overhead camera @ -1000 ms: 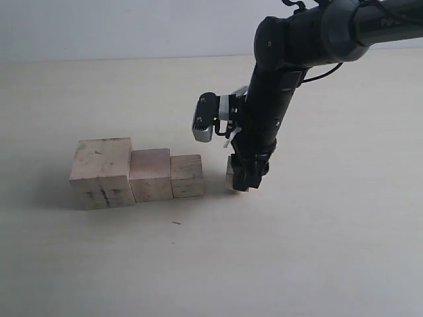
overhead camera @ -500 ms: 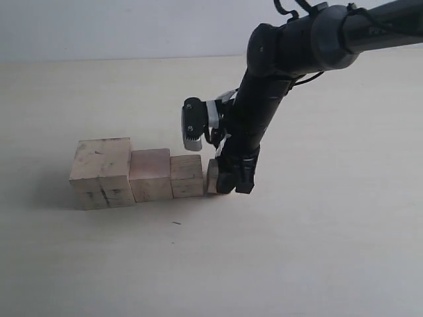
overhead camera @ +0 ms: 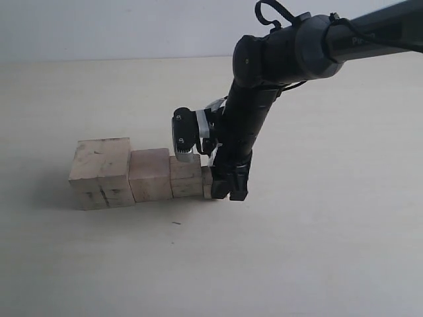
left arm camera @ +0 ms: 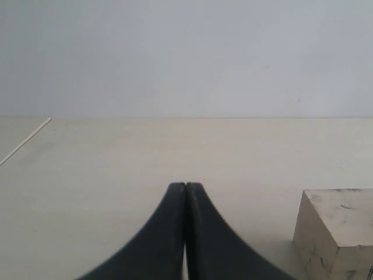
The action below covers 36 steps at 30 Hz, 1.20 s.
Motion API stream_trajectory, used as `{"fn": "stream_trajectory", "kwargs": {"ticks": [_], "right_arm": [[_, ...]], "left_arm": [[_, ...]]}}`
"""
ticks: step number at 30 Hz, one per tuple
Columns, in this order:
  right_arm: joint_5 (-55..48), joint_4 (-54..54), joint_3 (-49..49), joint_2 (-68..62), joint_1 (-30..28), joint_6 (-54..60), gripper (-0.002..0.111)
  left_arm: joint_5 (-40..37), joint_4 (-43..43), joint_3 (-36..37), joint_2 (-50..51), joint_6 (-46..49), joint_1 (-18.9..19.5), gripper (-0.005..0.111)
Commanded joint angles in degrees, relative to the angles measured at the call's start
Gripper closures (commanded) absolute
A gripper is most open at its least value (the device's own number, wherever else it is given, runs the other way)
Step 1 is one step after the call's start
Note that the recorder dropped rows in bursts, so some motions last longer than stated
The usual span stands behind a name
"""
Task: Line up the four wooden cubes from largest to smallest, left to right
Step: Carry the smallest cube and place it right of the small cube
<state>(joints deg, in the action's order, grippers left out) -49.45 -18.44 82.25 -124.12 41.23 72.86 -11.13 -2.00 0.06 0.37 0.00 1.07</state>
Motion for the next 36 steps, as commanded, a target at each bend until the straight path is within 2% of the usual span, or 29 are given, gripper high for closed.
{"fn": "stream_trajectory", "kwargs": {"ticks": [1, 29, 32, 36], "right_arm": [[4.36, 0.65, -0.01, -0.65, 0.12, -0.02, 0.108], [6.14, 2.37, -0.01, -0.65, 0.12, 0.57, 0.107], [6.56, 1.52, -0.01, -0.65, 0.12, 0.57, 0.099], [6.93, 0.64, -0.01, -0.65, 0.12, 0.57, 0.078]], "left_arm": [[0.15, -0.17, -0.06, -0.37, 0.00, 0.17, 0.107], [0.15, -0.17, -0.06, -0.37, 0.00, 0.17, 0.107], [0.15, -0.17, -0.06, -0.37, 0.00, 0.17, 0.107], [0.15, -0.17, -0.06, -0.37, 0.00, 0.17, 0.107]]}}
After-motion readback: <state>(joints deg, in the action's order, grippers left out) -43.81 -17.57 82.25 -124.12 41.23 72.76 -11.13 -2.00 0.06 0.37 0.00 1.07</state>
